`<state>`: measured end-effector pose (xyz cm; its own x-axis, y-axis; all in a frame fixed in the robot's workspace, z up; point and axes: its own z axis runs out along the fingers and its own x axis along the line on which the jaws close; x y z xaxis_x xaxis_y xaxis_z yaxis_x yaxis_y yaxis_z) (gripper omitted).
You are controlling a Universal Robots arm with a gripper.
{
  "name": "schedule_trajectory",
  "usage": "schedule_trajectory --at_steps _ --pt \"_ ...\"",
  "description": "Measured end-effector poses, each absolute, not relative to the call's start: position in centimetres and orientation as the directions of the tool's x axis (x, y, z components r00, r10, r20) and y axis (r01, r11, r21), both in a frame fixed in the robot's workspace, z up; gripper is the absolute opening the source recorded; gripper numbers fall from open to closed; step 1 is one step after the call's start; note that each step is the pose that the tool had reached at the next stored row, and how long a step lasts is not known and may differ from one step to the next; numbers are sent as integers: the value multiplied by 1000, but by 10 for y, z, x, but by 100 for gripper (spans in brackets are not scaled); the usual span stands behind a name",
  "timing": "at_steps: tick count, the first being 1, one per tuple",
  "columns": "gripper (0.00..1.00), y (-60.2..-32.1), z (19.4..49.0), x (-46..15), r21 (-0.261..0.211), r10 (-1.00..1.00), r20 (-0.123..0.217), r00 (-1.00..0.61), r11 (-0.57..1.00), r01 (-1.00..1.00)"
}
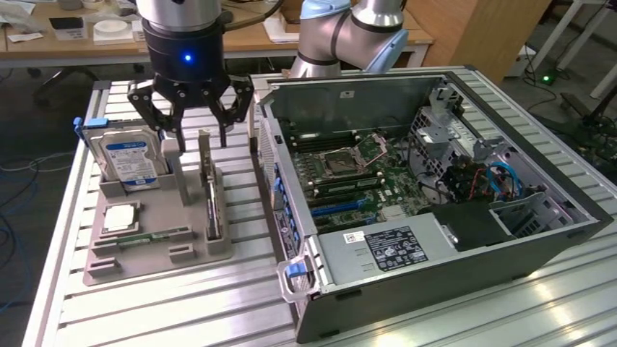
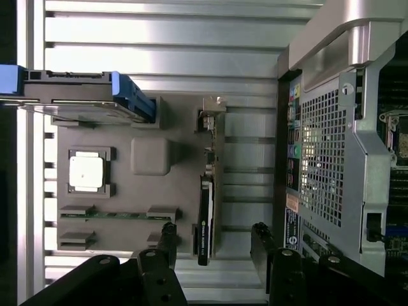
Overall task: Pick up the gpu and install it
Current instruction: 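Pick up the gpu and move the gpu toward the slot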
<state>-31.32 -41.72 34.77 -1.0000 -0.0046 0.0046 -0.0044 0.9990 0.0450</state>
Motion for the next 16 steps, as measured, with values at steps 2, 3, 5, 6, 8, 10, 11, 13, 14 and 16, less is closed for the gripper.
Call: schedule_trajectory --at_steps 2,3,5,6,8,10,11,13,14,16 --pt "59 -420 347 -313 45 -5 4 -1000 999 -4" --pt "59 -421 347 -313 45 -5 5 -1000 999 -4" --pt "59 -425 346 -313 45 -5 4 -1000 999 -4" --pt "59 -427 345 -313 45 -5 4 -1000 999 -4" --pt "59 -442 342 -313 45 -5 4 -1000 999 -4" --pt "59 -442 341 -313 45 -4 4 -1000 999 -4" --pt "59 -443 340 -313 45 -4 4 -1000 999 -4" --pt "59 -443 338 -313 45 -5 4 -1000 999 -4" --pt "59 -443 338 -313 45 -5 5 -1000 999 -4" --pt "59 -444 337 -313 45 -5 5 -1000 999 -4"
